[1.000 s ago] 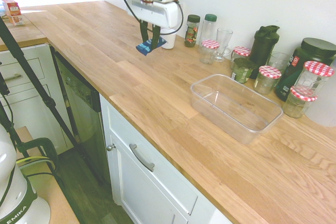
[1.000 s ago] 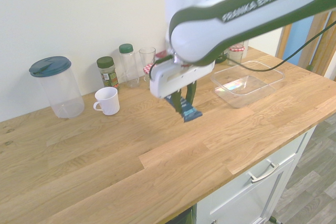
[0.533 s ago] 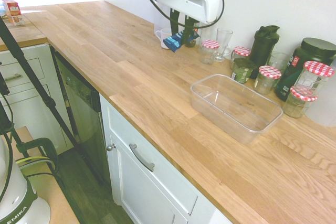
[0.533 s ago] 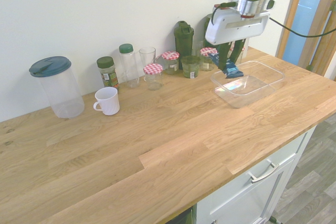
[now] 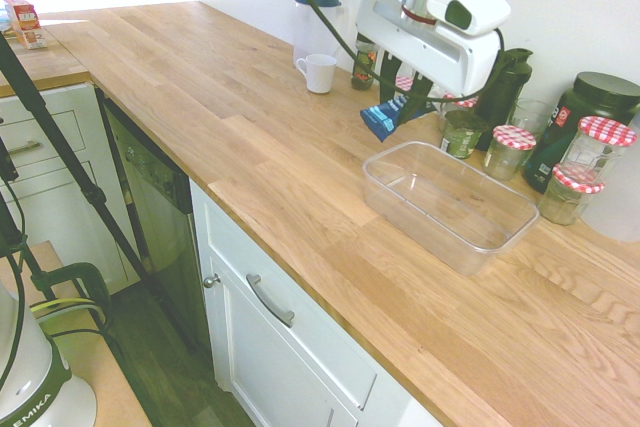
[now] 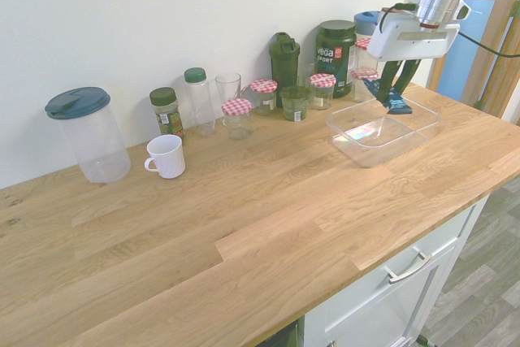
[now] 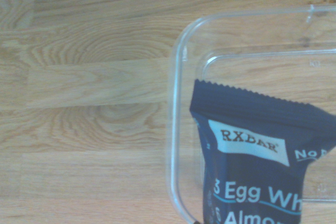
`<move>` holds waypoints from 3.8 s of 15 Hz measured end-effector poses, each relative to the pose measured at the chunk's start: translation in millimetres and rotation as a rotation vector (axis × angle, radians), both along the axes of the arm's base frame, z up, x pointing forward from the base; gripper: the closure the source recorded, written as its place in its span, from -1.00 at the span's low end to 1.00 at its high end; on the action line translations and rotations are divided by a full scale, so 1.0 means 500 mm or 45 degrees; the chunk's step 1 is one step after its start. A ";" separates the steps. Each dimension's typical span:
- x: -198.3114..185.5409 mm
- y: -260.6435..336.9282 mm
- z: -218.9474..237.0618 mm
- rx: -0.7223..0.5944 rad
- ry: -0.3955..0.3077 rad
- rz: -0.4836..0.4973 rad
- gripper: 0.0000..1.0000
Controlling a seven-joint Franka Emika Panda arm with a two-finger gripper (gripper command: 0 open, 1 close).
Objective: Put the protein bar into the container
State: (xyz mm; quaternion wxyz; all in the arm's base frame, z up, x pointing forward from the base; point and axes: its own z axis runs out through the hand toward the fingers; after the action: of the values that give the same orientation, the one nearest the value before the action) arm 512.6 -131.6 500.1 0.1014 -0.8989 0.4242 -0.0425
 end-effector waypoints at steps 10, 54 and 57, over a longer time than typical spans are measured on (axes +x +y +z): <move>0.019 -0.107 -0.081 0.027 0.013 -0.017 1.00; 0.215 -0.169 -0.216 0.036 0.029 0.071 1.00; 0.222 -0.169 -0.220 0.029 0.031 0.075 -1.00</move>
State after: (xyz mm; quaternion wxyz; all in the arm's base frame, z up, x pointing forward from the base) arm 623.4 -216.3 390.2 0.1077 -0.9103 0.3991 -0.0236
